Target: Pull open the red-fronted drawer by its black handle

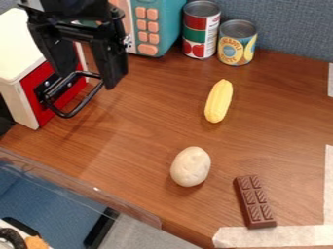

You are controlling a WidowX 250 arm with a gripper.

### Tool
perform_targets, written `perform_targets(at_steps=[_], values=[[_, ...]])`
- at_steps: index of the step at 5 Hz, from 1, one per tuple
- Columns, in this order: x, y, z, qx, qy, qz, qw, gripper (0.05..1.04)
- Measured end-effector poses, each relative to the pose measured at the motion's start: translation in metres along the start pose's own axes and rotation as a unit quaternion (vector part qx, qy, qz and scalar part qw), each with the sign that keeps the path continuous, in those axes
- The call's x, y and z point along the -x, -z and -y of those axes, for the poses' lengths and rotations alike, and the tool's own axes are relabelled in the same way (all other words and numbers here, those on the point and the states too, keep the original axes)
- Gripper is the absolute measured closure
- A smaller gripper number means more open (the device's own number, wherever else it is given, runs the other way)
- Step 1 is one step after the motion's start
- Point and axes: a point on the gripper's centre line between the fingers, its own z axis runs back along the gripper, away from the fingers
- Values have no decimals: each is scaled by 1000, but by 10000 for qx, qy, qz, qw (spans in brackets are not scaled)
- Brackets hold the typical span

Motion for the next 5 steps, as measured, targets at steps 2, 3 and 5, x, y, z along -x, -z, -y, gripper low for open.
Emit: perform_targets(at_steps=[2, 3, 5], values=[[-9, 29, -14, -160, -115, -139, 9997, 83], [-19, 48, -29, -358, -283, -114, 9989, 83], [-39, 95, -52, -920, -2, 103, 9957, 83]])
